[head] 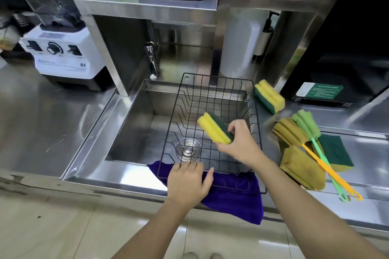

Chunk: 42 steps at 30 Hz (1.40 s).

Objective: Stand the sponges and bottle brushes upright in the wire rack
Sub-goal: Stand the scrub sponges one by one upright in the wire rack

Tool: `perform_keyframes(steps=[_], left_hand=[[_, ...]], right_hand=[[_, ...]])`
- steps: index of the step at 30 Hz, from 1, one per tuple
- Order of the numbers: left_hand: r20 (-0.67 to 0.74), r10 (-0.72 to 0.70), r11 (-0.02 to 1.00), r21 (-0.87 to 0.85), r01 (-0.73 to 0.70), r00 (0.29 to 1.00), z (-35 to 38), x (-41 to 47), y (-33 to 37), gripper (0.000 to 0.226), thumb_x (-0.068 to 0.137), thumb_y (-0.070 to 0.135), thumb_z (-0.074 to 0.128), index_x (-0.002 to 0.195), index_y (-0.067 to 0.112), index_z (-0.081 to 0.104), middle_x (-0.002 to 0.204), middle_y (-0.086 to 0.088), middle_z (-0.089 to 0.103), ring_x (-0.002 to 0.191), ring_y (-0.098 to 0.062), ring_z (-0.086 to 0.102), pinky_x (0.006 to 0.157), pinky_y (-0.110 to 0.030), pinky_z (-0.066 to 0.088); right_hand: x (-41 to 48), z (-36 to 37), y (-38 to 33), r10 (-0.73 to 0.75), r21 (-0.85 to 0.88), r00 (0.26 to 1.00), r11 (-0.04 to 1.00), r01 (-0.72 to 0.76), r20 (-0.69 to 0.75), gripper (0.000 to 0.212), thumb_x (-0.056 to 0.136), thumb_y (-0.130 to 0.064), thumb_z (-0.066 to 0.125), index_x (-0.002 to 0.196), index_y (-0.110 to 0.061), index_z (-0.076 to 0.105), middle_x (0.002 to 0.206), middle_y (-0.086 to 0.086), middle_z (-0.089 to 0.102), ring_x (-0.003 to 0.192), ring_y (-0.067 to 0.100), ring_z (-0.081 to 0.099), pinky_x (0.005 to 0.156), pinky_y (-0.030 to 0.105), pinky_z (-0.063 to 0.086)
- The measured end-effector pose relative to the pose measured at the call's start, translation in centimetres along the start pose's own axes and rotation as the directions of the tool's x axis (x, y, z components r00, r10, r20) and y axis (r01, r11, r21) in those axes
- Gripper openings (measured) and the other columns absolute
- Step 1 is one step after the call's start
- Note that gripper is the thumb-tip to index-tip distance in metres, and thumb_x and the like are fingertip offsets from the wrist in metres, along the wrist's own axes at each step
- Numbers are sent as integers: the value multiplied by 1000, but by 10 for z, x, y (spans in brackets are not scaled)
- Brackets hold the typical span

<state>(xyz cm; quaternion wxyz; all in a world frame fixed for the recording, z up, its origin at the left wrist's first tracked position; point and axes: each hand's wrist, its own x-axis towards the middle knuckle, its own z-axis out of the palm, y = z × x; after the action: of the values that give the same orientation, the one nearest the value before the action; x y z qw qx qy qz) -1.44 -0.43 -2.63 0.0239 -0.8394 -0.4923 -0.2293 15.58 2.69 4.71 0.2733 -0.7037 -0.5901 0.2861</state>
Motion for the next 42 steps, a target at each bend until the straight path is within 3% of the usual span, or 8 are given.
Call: perform_keyframes(steps=[5, 14, 18, 22, 25, 30, 37, 42], left_hand=[[-21, 36, 999, -4, -36, 999, -4, -3, -2, 37, 90, 36, 47, 63, 13, 60, 56, 0, 59, 52, -18, 52, 55, -31, 37], [-22, 27, 1000, 10, -27, 999, -5, -2, -1, 35, 88, 34, 48, 61, 14, 58, 56, 0, 59, 53, -19, 52, 55, -31, 35], [-44, 46, 999, 15, -45, 998, -5, -3, -1, 33, 89, 31, 49, 60, 15, 54, 55, 0, 55, 53, -19, 49, 54, -32, 33], [-56, 67, 997, 27, -66, 996, -4, -4, -1, 31, 90, 28, 48, 62, 15, 54, 57, -1, 54, 55, -20, 48, 55, -33, 32], [-44, 67, 997, 32, -66, 997, -4, -3, 0, 30, 90, 28, 47, 67, 13, 57, 63, -2, 55, 60, -21, 49, 59, -33, 34], [32, 96, 995, 19, -97, 995, -1, 1, 20, 31, 88, 31, 47, 69, 12, 61, 65, -3, 57, 62, -23, 51, 61, -35, 36], [123, 152, 988, -27, -150, 981, 2, 11, 51, 36, 88, 36, 45, 65, 13, 61, 60, -1, 57, 58, -23, 51, 57, -34, 39], [215, 183, 983, -57, -175, 959, 3, 19, 78, 40, 86, 40, 42, 64, 14, 62, 60, 0, 59, 56, -22, 54, 57, -32, 43]], right_hand=[[5, 32, 12, -54, -102, 952, 991, 89, 302, 45, 71, -14, 77, 93, -15, 38, 118, 1, 25, 112, 14, 29, 91, 17, 32], [6, 43, 20, -59, -158, 904, 978, 137, 423, 40, 70, -4, 73, 87, -14, 38, 110, 0, 35, 103, 16, 39, 84, 21, 34], [5, 47, 17, -158, -162, 859, 950, 267, 487, 39, 73, 10, 61, 90, -17, 38, 131, 3, 36, 116, 20, 41, 91, 26, 41], [6, 40, 16, -131, -169, 810, 947, 272, 571, 45, 76, 16, 50, 96, -22, 39, 144, 0, 27, 120, 24, 42, 73, 19, 39], [4, 37, 18, -101, -140, 804, 965, 223, 586, 44, 77, 15, 48, 99, -23, 45, 155, 0, 18, 139, 22, 28, 95, 21, 33], [3, 30, 11, -37, -238, 847, 952, 191, 530, 46, 76, 4, 49, 113, -22, 59, 155, -3, 27, 143, 19, 22, 115, 44, 14], [-6, -24, 11, -152, -146, 979, 974, 171, 133, 32, 89, -3, 48, 117, -11, 61, 118, 5, 62, 101, 14, 56, 89, 28, 47], [-11, -74, 44, -42, -310, 998, 950, 28, -39, 40, 84, -14, 59, 123, -16, 55, 125, 3, 58, 120, 20, 49, 98, 37, 35]])
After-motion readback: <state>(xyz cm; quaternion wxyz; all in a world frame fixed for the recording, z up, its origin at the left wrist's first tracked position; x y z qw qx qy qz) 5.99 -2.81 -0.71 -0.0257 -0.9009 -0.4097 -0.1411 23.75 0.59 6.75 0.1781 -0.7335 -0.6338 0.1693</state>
